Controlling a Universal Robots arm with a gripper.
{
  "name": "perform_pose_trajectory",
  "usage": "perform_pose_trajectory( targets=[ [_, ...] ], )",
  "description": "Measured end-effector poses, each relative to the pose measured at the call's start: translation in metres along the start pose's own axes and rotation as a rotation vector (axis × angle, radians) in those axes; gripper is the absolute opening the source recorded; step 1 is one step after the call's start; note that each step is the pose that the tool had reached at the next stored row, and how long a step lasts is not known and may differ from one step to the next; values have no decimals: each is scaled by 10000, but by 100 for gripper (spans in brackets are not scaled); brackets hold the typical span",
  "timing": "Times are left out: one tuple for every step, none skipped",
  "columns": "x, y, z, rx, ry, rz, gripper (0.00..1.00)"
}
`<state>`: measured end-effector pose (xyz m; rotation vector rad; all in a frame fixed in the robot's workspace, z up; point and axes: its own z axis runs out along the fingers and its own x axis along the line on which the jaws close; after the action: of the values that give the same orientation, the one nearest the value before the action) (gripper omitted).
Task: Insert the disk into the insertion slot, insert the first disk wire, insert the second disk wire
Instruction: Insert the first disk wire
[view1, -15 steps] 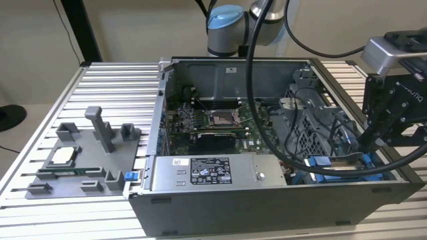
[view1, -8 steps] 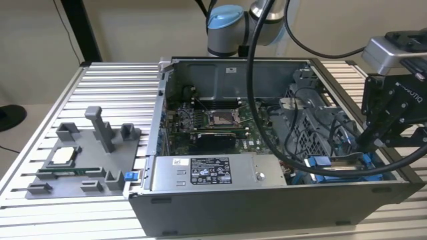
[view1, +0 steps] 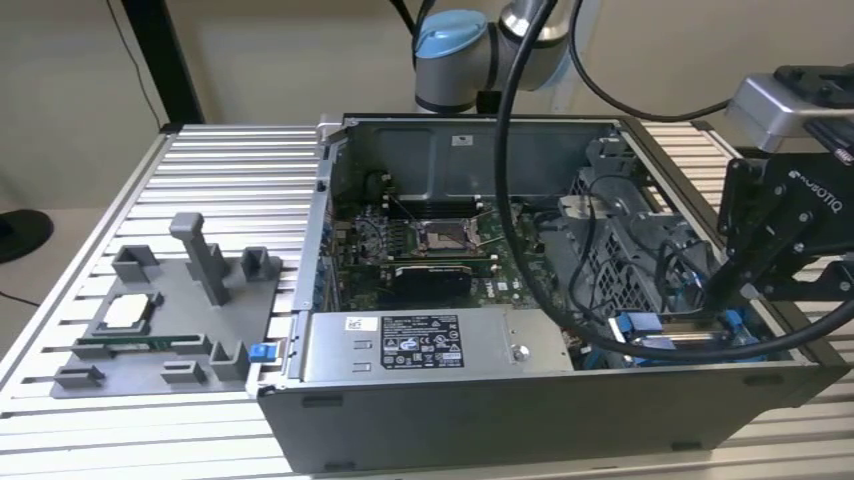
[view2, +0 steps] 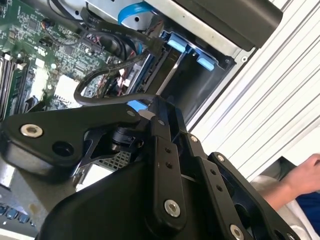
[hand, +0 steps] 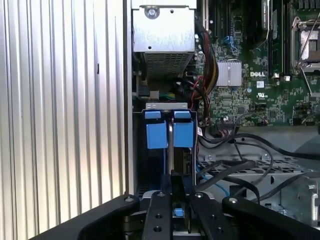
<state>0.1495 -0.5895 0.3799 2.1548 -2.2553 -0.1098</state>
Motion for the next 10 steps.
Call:
perform_pose_trajectory(
  targets=[
    [5,0,8,-31,-1,28,0],
    [9,-1,15,-55,-1,57,0],
    [13,-2,24,-70,-2,91,0],
    [17,-3,38,-74,-4,126,0],
    [19,-8,52,-73,-8,156,0],
    [19,-18,59,-74,-19,169,0],
    [19,-26,63,-67,-26,171,0],
    [19,-34,67,-59,-30,171,0],
    [19,-45,74,-55,-34,170,0],
    [17,-63,79,-54,-33,170,0]
  ],
)
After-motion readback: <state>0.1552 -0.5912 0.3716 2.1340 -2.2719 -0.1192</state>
